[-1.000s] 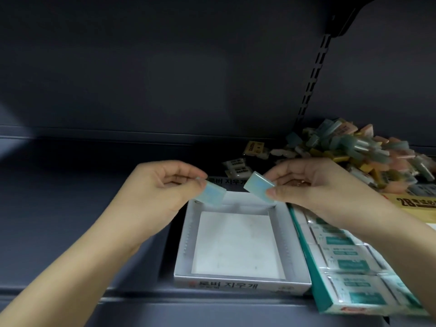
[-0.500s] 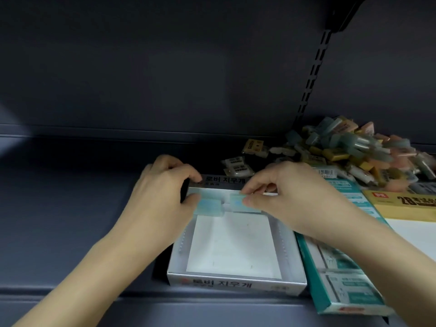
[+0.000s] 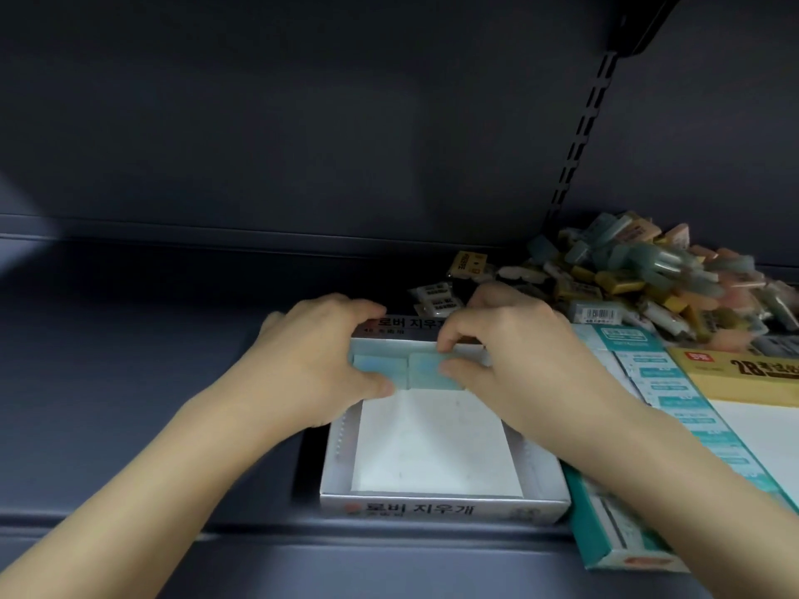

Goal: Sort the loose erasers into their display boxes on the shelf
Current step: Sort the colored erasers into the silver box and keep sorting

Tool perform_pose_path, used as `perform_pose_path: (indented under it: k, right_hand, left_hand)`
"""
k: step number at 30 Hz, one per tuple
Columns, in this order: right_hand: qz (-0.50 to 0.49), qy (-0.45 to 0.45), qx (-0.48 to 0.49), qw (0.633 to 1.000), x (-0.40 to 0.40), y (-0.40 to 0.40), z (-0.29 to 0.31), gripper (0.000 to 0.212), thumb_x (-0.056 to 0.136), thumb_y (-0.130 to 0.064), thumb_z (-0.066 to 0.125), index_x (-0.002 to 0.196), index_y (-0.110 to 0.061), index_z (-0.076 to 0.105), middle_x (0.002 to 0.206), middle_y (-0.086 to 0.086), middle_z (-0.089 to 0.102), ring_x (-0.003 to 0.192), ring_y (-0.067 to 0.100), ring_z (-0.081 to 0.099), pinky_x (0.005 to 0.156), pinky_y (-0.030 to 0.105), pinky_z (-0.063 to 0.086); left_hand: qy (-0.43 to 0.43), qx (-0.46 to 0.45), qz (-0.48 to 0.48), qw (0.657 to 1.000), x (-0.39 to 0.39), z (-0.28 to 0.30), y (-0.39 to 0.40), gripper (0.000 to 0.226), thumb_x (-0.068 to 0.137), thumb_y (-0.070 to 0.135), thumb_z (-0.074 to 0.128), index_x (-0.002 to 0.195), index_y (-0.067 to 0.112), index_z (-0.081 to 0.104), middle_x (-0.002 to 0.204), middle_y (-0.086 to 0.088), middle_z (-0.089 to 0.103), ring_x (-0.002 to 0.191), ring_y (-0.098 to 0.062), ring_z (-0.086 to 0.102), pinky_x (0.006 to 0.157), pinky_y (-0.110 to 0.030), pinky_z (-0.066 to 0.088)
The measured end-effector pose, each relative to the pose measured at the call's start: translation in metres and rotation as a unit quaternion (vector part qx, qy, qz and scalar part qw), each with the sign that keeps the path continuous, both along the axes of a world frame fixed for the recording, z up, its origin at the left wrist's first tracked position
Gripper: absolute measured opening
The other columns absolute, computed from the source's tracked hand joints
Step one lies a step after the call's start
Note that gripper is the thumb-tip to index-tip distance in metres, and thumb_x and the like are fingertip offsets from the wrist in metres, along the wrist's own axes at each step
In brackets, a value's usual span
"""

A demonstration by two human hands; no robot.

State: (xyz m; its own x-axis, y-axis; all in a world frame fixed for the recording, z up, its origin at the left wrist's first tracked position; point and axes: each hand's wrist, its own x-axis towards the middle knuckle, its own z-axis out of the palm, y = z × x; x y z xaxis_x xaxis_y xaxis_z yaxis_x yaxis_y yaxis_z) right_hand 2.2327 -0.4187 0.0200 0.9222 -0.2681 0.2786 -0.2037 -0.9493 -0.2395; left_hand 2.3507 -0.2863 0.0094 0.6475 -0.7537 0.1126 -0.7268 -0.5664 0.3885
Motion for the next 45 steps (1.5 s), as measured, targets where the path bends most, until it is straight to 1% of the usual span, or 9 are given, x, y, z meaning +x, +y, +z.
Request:
perform_pose_path:
  k: [4, 9, 13, 15, 19, 23, 29, 35, 45]
  right_hand:
    - [0.077, 0.050, -0.096, 0.991, -0.001, -0.005, -0.003, 0.014, 0.087, -0.028, 0.058, 0.095, -0.026, 0.070, 0.092, -0.005, 0.051, 0.092, 0.020, 0.047, 0.075, 0.031, 0.038]
    - [0.081, 0.012, -0.177, 0.981, 0.001, -0.010, -0.019, 0.015, 0.061, -0.022, 0.079, 0.058, -0.023, 0.065, 0.060, -0.004, 0.055, 0.057, 0.022, 0.053, 0.051, 0.026, 0.040]
    - [0.094, -0.031, -0.187, 0.977, 0.002, -0.012, -0.023, 0.006, 0.066, -0.026, 0.068, 0.060, -0.026, 0.067, 0.060, -0.006, 0.056, 0.056, 0.020, 0.053, 0.052, 0.025, 0.042]
    - [0.097, -0.041, -0.153, 0.983, 0.000, -0.013, -0.022, 0.020, 0.075, -0.033, 0.054, 0.068, -0.026, 0.071, 0.064, -0.005, 0.059, 0.062, 0.021, 0.054, 0.056, 0.029, 0.047]
    - [0.109, -0.088, -0.123, 0.983, -0.004, -0.019, -0.017, 0.037, 0.087, -0.036, 0.039, 0.084, -0.023, 0.074, 0.074, -0.004, 0.064, 0.072, 0.022, 0.055, 0.066, 0.034, 0.049]
    - [0.110, -0.134, -0.171, 0.970, -0.013, -0.033, -0.015, 0.033, 0.088, -0.027, 0.041, 0.092, -0.020, 0.073, 0.082, -0.002, 0.067, 0.079, 0.026, 0.059, 0.068, 0.038, 0.050]
    - [0.082, -0.156, -0.279, 0.944, -0.037, -0.077, -0.009, 0.027, 0.079, -0.013, 0.064, 0.104, -0.021, 0.071, 0.104, 0.000, 0.069, 0.097, 0.027, 0.063, 0.075, 0.037, 0.051]
    - [0.020, -0.125, -0.290, 0.949, -0.077, -0.126, -0.010, 0.035, 0.073, -0.008, 0.074, 0.104, -0.023, 0.071, 0.109, 0.000, 0.069, 0.103, 0.026, 0.063, 0.079, 0.040, 0.054]
    - [-0.101, -0.134, -0.325, 0.931, -0.120, -0.189, -0.010, 0.034, 0.074, -0.013, 0.055, 0.102, -0.024, 0.073, 0.111, 0.002, 0.069, 0.107, 0.029, 0.063, 0.087, 0.042, 0.050]
  left_hand:
    - [-0.005, 0.003, 0.002, 1.000, -0.001, 0.000, 0.000, 0.074, 0.072, 0.044, 0.073, 0.137, 0.034, 0.041, 0.131, 0.014, 0.051, 0.118, -0.012, 0.048, 0.103, -0.037, 0.037]
    - [0.000, -0.002, -0.004, 1.000, -0.002, 0.000, 0.000, 0.075, 0.070, 0.043, 0.074, 0.137, 0.033, 0.042, 0.130, 0.013, 0.054, 0.123, -0.013, 0.046, 0.106, -0.037, 0.033]
    - [0.009, -0.001, -0.004, 1.000, -0.003, 0.001, -0.001, 0.073, 0.069, 0.041, 0.075, 0.135, 0.032, 0.046, 0.127, 0.010, 0.055, 0.120, -0.015, 0.048, 0.104, -0.037, 0.035]
    - [0.006, 0.020, -0.008, 1.000, -0.002, 0.002, -0.002, 0.078, 0.068, 0.051, 0.073, 0.137, 0.031, 0.042, 0.131, 0.009, 0.051, 0.122, -0.015, 0.046, 0.105, -0.037, 0.035]
    - [0.002, 0.009, -0.025, 1.000, -0.007, 0.008, -0.006, 0.097, 0.055, 0.080, 0.044, 0.138, 0.031, 0.039, 0.139, 0.007, 0.043, 0.128, -0.017, 0.040, 0.105, -0.037, 0.035]
    - [-0.018, -0.053, -0.051, 0.997, -0.012, 0.015, -0.023, 0.058, 0.084, 0.052, 0.054, 0.136, 0.028, 0.043, 0.137, 0.005, 0.046, 0.126, -0.017, 0.042, 0.103, -0.034, 0.036]
    - [-0.108, -0.100, -0.118, 0.982, -0.021, 0.029, -0.075, 0.040, 0.093, 0.028, 0.050, 0.133, 0.021, 0.046, 0.133, 0.002, 0.049, 0.122, -0.021, 0.044, 0.100, -0.037, 0.036]
    - [-0.257, -0.031, -0.184, 0.948, -0.028, 0.038, -0.151, 0.049, 0.095, 0.020, 0.046, 0.141, 0.024, 0.032, 0.142, 0.007, 0.036, 0.129, -0.018, 0.031, 0.102, -0.035, 0.028]
    - [-0.328, 0.067, -0.176, 0.926, -0.033, 0.038, -0.243, 0.075, 0.090, 0.003, 0.047, 0.149, 0.022, 0.004, 0.156, 0.002, 0.006, 0.141, -0.019, 0.011, 0.110, -0.038, 0.019]
